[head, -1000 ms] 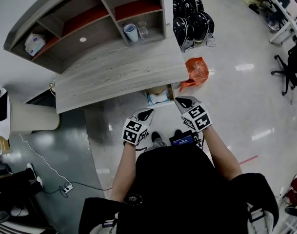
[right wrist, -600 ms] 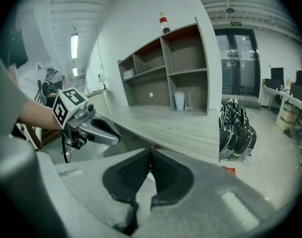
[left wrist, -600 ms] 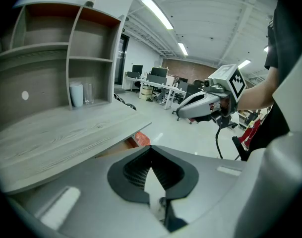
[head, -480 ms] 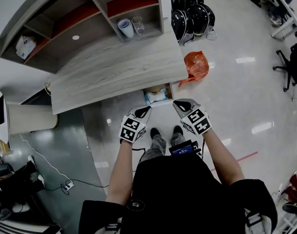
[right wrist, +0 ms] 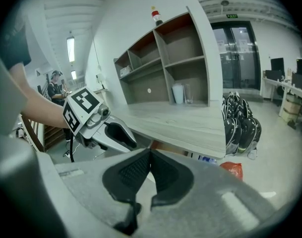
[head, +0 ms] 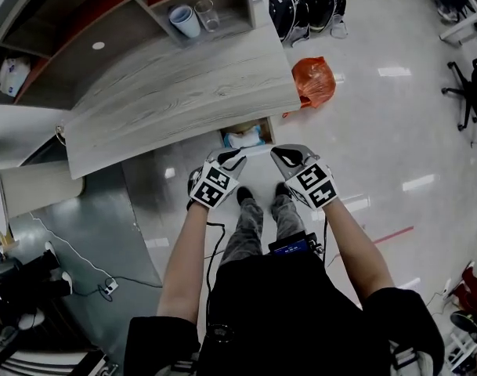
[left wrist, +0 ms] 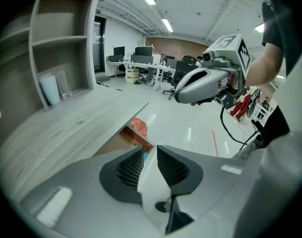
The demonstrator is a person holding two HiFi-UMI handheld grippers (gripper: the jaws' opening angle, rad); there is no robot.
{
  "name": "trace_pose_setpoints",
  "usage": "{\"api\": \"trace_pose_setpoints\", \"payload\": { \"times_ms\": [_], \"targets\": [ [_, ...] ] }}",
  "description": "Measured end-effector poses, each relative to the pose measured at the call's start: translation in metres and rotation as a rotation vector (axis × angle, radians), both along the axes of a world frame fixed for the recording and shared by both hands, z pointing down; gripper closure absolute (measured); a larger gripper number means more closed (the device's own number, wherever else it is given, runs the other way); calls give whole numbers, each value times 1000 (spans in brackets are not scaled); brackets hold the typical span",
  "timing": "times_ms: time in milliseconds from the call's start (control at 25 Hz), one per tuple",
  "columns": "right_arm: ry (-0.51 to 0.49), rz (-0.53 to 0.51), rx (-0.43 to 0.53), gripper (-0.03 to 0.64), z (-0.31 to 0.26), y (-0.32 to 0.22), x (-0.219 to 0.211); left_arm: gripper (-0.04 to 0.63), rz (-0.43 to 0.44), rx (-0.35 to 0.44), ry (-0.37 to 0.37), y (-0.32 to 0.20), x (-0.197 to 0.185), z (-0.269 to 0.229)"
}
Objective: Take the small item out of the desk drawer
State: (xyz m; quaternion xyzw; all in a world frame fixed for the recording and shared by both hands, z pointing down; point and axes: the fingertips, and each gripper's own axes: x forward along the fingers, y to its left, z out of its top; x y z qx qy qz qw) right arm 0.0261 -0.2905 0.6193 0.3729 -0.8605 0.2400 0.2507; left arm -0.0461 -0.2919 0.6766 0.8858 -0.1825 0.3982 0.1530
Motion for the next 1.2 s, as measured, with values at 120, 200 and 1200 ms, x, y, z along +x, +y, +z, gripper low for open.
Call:
{"api": "trace_pose_setpoints", "payload": {
  "times_ms": [120, 200, 1200],
  "targets": [
    [-4, 1, -7, 614, 9, -3, 3, 486, 45, 5, -47, -3, 7, 21],
    [-9, 3, -13, 614, 15, -3, 4, 471, 72, -4, -74, -4, 11, 35],
    [-58, -1, -58, 614, 86, -10, 10, 407, 296, 49, -340, -35, 25, 173]
  ]
}}
